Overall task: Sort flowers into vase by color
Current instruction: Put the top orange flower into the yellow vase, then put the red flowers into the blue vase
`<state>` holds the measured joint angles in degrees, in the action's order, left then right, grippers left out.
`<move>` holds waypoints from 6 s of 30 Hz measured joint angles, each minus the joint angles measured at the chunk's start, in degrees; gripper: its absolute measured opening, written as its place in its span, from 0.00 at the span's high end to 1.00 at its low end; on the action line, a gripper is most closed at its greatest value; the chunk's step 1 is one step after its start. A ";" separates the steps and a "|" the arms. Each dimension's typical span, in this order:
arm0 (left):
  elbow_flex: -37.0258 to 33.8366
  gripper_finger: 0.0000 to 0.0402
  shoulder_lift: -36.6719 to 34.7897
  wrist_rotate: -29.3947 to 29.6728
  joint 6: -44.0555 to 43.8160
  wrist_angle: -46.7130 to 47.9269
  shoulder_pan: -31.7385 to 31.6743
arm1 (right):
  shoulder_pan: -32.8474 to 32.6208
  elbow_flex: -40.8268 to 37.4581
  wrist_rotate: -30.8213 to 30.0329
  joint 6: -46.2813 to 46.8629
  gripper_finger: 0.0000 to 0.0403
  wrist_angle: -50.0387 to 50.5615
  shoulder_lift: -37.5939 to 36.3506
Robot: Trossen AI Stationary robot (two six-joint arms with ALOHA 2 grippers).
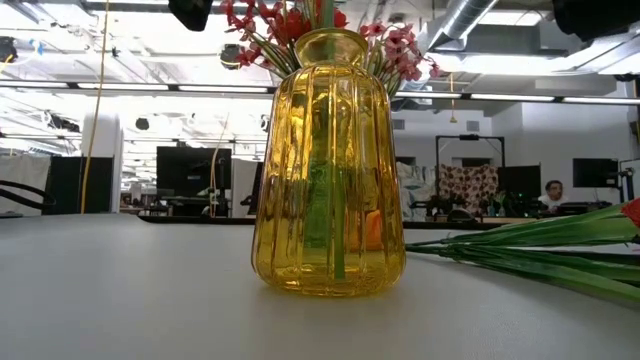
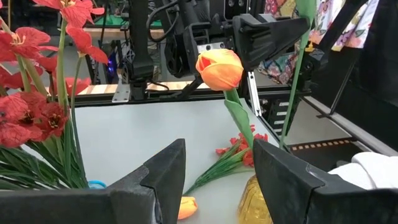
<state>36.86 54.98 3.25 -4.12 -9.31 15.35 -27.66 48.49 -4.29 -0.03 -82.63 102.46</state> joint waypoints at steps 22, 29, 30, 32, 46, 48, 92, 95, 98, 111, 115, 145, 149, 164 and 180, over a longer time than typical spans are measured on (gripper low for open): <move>0.00 0.57 0.00 -0.02 -0.15 -0.01 0.00 | 0.00 -0.02 -0.05 0.13 0.88 2.35 -0.03; 0.00 0.57 0.00 -0.02 -0.15 0.00 0.00 | 0.70 -0.02 -0.04 0.75 0.88 2.60 -0.03; 0.00 0.57 0.00 -0.03 -0.15 0.00 0.00 | 0.84 -0.02 -0.06 1.34 0.88 2.60 -0.03; 0.00 0.57 0.00 -0.02 -0.15 0.00 0.00 | 1.17 -0.02 -0.06 2.57 0.88 2.52 -0.03; 0.00 0.57 0.00 -0.02 -0.15 0.01 0.00 | 1.57 -0.02 -0.04 3.65 0.78 2.53 -0.03; 0.00 0.57 0.00 -0.02 -0.15 -0.01 0.00 | 1.57 -0.02 -0.04 3.65 0.73 2.52 -0.03; -0.02 0.57 0.02 0.17 -0.17 2.34 0.00 | 1.95 -0.07 -0.28 7.57 0.54 64.78 -22.89; -0.02 0.57 0.02 0.19 -0.17 2.35 0.00 | 1.95 -0.05 -0.28 7.58 0.54 68.29 -24.28; -0.02 0.57 0.02 0.22 -0.17 2.35 0.00 | 1.95 -0.04 -0.28 7.58 0.54 70.65 -25.30; -0.02 0.57 0.02 0.22 -0.17 2.74 0.00 | 1.93 -0.04 -0.27 13.34 0.54 80.46 -28.35; -0.02 0.57 0.02 0.22 -0.17 2.89 0.00 | 1.69 -0.02 -0.26 23.74 0.54 85.40 -26.47; -0.02 0.57 0.02 0.22 -0.17 3.26 0.00 | 1.97 -0.02 5.51 50.21 0.59 88.17 -6.36; -0.02 0.57 0.02 0.22 -0.17 3.69 0.00 | 1.96 -0.01 5.68 51.10 0.59 88.54 -5.48; -0.02 0.57 0.04 0.22 -0.17 4.18 0.00 | 2.32 0.00 6.84 53.72 0.59 86.93 -4.54; -0.02 0.57 0.04 0.48 -0.66 4.47 0.00 | 2.32 0.00 7.56 56.13 0.78 85.83 -2.94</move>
<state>36.84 55.02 3.73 -4.78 -4.84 15.35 -25.34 48.49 3.27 56.10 3.20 99.53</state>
